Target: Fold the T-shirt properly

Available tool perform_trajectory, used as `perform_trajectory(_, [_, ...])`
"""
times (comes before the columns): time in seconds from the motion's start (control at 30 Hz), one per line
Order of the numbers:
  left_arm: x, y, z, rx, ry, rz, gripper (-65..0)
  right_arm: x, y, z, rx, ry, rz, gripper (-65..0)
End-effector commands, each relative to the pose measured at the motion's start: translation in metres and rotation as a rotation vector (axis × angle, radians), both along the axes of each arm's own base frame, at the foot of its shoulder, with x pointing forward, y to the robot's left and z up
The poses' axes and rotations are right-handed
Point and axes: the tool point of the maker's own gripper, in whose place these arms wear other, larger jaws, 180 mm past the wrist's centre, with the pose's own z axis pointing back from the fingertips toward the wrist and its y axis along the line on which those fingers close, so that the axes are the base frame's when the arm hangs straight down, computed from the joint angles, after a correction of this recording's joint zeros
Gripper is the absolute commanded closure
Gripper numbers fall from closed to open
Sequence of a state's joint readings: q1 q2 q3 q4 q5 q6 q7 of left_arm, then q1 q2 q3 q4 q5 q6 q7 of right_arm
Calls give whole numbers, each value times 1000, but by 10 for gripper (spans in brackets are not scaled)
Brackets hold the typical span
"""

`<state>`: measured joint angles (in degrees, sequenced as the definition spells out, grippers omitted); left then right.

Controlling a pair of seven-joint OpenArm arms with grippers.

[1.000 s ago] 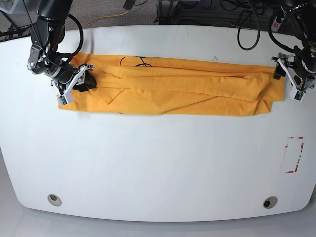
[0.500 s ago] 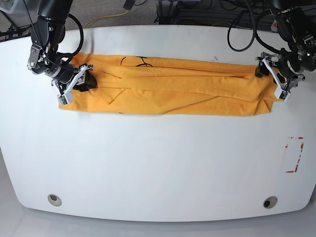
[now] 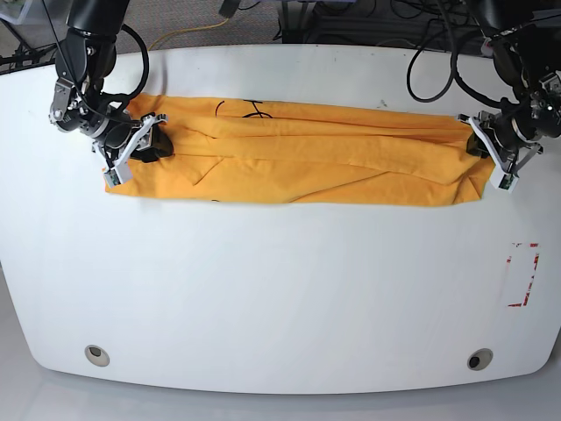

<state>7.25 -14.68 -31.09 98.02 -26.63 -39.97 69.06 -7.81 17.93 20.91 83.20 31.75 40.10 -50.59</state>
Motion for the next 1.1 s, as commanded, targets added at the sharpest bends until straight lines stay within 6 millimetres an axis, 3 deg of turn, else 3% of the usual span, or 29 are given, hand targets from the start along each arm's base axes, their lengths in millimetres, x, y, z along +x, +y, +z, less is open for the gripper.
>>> perform_trajectory(0.0, [12, 5, 24, 43, -75, -17, -64, -6, -8, -4, -46, 36, 12, -201])
perform_trajectory(0.1, [16, 11, 39, 88, -106, -35, -64, -6, -8, -4, -46, 35, 11, -201])
perform_trajectory(0.33, [19, 28, 53, 152, -116, -47, -65, -6, -9, -4, -46, 35, 9, -201])
perform_trajectory(0.5, [16, 42, 58, 193, -106, -47, -64, -5, -8, -4, -42, 33, 9, -201])
perform_trajectory(0.7, [-2, 65, 57, 244, -57, -25, -67, -6, -9, -4, -43, 34, 6, -201])
perform_trajectory(0.83, [-3, 67, 58, 248, -56, -21, -79, -6, -9, -4, -43, 34, 6, -201])
perform_trajectory(0.9, [-4, 67, 58, 249, -54, -22, -125, -5, -8, -3, -42, 31, 9, -201])
perform_trajectory(1.07, [-1, 59, 62, 246, -75, -35, -331, -5, -7, -3, -42, 29, 13, -205])
